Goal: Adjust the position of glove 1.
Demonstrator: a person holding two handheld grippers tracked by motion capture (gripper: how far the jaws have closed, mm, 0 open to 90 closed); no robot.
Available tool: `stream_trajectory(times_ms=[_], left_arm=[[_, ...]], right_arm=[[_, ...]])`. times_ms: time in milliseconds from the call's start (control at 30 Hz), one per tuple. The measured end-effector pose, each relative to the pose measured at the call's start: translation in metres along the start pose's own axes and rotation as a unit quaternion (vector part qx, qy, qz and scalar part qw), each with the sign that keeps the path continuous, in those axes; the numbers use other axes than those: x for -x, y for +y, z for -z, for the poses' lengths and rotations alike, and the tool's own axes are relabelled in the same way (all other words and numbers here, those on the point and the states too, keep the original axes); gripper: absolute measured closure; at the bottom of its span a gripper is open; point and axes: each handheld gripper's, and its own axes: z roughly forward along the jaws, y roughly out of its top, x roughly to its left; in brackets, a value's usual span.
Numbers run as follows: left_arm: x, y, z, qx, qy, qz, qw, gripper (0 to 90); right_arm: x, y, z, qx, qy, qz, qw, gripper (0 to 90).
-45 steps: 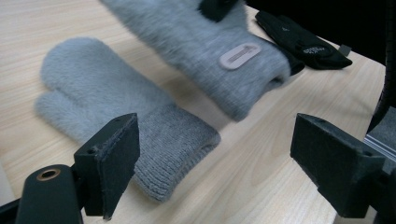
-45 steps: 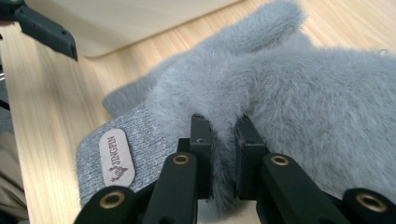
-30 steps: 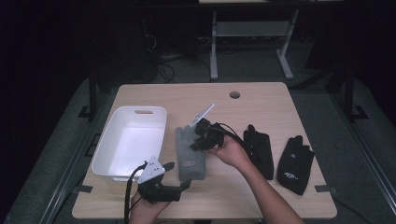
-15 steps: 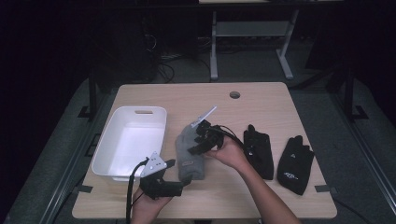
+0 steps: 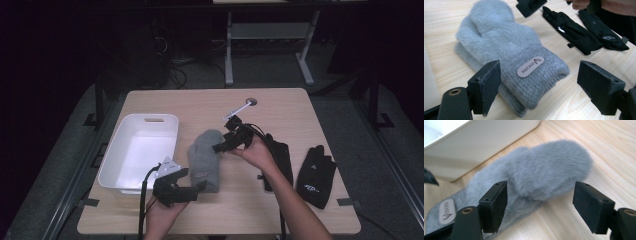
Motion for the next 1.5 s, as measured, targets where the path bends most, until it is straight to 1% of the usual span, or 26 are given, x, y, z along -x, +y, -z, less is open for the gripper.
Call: stream_trajectory(times_ms=[100,133,167,200,267,300,367,467,500,633,700,767,933,1000,1033,1133,1167,1200,1233,1267,1300,1333,1367,1400,1467,1500], left_arm=[[0.003,0.003,-0.008,-0.003,0.006,0.011,0.9999,18.4],[0.003,0.003,-0.008,-0.003,0.006,0.011,0.9999,18.3],[0.003,0.004,-0.011,-0.01,0.005,0.017,0.9998,18.3],[0.003,0.004,-0.011,-0.012,0.004,0.016,0.9998,17.5],[0.009,0.005,-0.012,-0.013,0.019,-0.002,0.9997,17.5],[0.009,0.005,-0.012,-0.013,0.02,-0.003,0.9997,17.5],[0.009,0.005,-0.013,-0.015,0.021,0.006,0.9997,17.6],[0.008,0.005,-0.015,-0.018,0.022,0.003,0.9996,17.6],[0.008,0.005,-0.015,-0.021,0.021,0.007,0.9995,17.6],[0.009,0.004,-0.016,-0.024,0.021,0.003,0.9995,17.6],[0.009,0.003,-0.016,-0.027,0.019,0.003,0.9995,17.7],[0.009,0.003,-0.017,-0.026,0.018,0.003,0.9995,17.7],[0.009,0.001,-0.018,-0.035,0.014,-0.003,0.9993,17.7],[0.008,0.0,-0.017,-0.037,0.012,-0.01,0.9992,17.7],[0.009,0.0,-0.017,-0.035,0.011,-0.004,0.9993,17.7],[0.007,0.0,-0.016,-0.036,0.008,-0.007,0.9993,17.7],[0.007,0.001,-0.016,-0.036,0.008,-0.008,0.9993,17.7],[0.007,0.001,-0.015,-0.036,0.008,-0.008,0.9993,17.7],[0.007,0.0,-0.015,-0.037,0.009,-0.007,0.9992,17.7],[0.007,0.0,-0.015,-0.037,0.009,-0.009,0.9992,17.7],[0.007,0.0,-0.014,-0.039,0.008,-0.008,0.9992,17.7],[0.006,0.0,-0.014,-0.039,0.01,-0.014,0.9991,17.7],[0.007,0.0,-0.014,-0.037,0.01,-0.012,0.9992,17.7],[0.008,0.0,-0.013,-0.037,0.01,-0.011,0.9992,17.7],[0.008,0.0,-0.013,-0.041,0.008,-0.014,0.9991,17.7],[0.008,0.0,-0.013,-0.038,0.007,-0.015,0.9991,17.7]], right_arm=[[0.015,-0.001,-0.009,0.0,0.012,-0.023,0.9997,26.2],[0.015,-0.001,-0.009,0.0,0.012,-0.023,0.9997,26.2],[0.019,-0.002,-0.013,-0.002,0.016,-0.033,0.9993,26.3],[0.023,-0.002,-0.018,-0.004,0.021,-0.047,0.9987,26.8],[0.028,-0.002,-0.028,-0.007,0.029,-0.063,0.9976,28.4],[0.028,-0.002,-0.028,-0.007,0.029,-0.063,0.9976,28.4],[0.031,-0.001,-0.035,-0.008,0.032,-0.067,0.9972,29.0],[0.034,0.0,-0.042,-0.006,0.038,-0.078,0.9962,28.6],[0.037,0.002,-0.047,-0.008,0.052,-0.099,0.9937,27.5],[0.037,0.007,-0.051,-0.005,0.055,-0.101,0.9934,27.1],[0.037,0.01,-0.056,-0.011,0.054,-0.112,0.9922,26.4],[0.037,0.011,-0.057,-0.008,0.056,-0.111,0.9922,26.4],[0.039,0.009,-0.067,-0.017,0.059,-0.127,0.99,27.1],[0.039,0.009,-0.068,-0.018,0.063,-0.129,0.9895,27.9],[0.039,0.008,-0.07,-0.022,0.065,-0.132,0.9888,31.5],[0.041,0.005,-0.073,-0.024,0.076,-0.144,0.9863,35.6],[0.043,0.002,-0.076,-0.021,0.095,-0.146,0.9845,45.3],[0.043,0.002,-0.076,-0.021,0.095,-0.146,0.9845,45.3],[0.043,-0.001,-0.078,-0.011,0.106,-0.154,0.9823,54.3],[0.043,-0.001,-0.078,-0.011,0.106,-0.154,0.9823,54.3],[0.043,-0.002,-0.078,-0.007,0.112,-0.151,0.9821,59.2],[0.042,-0.002,-0.077,-0.001,0.114,-0.148,0.9823,63.7],[0.041,-0.002,-0.075,0.005,0.109,-0.135,0.9848,69.0],[0.041,-0.002,-0.075,0.005,0.109,-0.135,0.9848,69.0],[0.036,-0.002,-0.07,0.01,0.097,-0.122,0.9877,72.4],[0.035,-0.002,-0.068,0.013,0.097,-0.118,0.9881,72.8]])
